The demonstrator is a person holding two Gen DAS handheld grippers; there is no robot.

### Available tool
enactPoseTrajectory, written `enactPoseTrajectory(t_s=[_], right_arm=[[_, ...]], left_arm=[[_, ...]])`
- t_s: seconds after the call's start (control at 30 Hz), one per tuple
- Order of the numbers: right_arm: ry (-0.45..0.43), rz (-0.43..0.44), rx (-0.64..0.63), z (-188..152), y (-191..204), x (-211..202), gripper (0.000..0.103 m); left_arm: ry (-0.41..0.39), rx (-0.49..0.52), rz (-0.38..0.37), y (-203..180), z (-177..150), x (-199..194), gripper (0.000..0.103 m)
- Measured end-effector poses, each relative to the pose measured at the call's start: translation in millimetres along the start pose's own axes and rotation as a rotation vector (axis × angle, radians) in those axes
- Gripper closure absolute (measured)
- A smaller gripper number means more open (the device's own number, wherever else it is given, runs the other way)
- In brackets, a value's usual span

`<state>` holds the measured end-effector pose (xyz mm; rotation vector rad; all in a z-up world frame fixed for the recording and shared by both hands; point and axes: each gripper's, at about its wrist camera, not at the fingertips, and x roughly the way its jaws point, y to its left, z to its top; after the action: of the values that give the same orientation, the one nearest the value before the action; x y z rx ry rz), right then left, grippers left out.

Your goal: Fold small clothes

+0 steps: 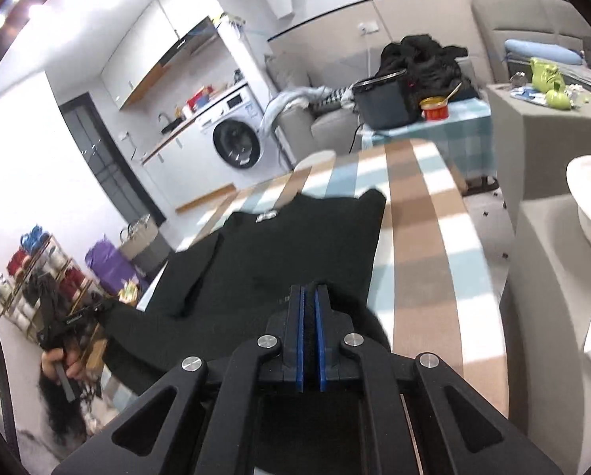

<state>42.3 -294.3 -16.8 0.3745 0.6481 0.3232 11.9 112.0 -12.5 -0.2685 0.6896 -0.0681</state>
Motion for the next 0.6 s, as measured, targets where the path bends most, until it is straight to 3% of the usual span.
enactPoseTrajectory(t_s=[0.33,0.5,0.6], right_arm=[[-0.055,-0.053,0.11,62.4,-21.4,55.0,0.098],[0.035,-0.072,0.088,65.2,-30.9,71.9,0.098],[0.136,-0.06,0.121,54.7,-42.0,78.1,0.092]], left_arm=[[-0.028,0.018,-0.015,-10.5,62.2,51.8,0.096],[0.03,0.008,-0.008,-5.5,67.6,85.5,0.096],[0.059,-0.004,-0.002,0.5,60.7,99.5,0.096]])
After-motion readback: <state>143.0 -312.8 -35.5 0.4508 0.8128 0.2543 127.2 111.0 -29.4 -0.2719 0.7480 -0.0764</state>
